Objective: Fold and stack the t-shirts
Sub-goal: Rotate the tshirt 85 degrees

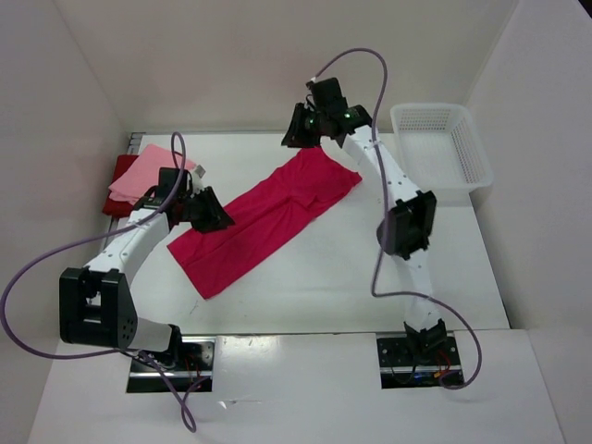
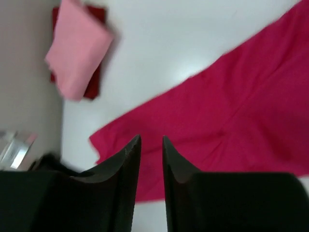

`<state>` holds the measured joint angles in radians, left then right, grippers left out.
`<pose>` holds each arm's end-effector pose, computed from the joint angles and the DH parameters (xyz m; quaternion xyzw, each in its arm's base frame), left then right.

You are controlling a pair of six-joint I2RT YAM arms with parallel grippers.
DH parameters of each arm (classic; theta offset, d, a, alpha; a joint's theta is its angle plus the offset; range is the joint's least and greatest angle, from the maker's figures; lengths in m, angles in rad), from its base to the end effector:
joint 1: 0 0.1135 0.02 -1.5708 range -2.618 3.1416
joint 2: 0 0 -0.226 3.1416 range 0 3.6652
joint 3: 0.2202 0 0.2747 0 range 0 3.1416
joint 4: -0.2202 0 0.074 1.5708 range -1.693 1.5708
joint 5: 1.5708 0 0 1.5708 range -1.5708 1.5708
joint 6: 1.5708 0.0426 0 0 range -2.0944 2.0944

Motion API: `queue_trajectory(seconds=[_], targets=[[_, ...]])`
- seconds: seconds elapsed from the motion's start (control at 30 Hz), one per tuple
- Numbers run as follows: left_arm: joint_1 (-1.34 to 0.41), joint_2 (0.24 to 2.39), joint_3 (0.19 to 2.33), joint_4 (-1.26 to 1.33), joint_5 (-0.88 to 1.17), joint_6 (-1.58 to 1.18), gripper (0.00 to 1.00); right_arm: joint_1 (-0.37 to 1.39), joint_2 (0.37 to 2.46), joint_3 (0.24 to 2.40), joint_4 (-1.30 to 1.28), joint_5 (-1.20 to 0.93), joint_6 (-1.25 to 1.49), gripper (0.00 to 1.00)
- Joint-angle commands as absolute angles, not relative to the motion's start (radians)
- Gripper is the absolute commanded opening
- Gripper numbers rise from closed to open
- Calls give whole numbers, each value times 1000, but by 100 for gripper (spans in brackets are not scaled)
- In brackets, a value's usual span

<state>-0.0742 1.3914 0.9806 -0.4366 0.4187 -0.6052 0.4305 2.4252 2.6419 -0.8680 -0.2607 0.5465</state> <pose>0.3220 -0.0413 0.1992 -0.1691 0.9021 -0.2986 0.2616 0.4779 0.2315 0.3083 -0.0061 0.8904 0.3093 0.3338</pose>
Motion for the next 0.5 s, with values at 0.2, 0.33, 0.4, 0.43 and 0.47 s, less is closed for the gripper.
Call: queue_trajectory(seconds=[0.2, 0.33, 0.4, 0.43, 0.47], targets=[[15, 1379, 986, -469, 387, -540, 25, 551, 1606, 1252, -307, -373, 721, 6], [25, 1414, 1006, -469, 387, -531, 22, 652, 1710, 1057, -107, -405, 848, 38], [25, 1414, 1019, -479, 387, -518, 22, 670, 1753, 1045, -31, -405, 886, 51], [25, 1423, 1019, -479, 376, -518, 22, 670, 1779, 1055, 3, -405, 899, 53], [25, 1424, 1028, -479, 376, -509, 25, 698, 1828, 1069, 3, -379, 911, 54]])
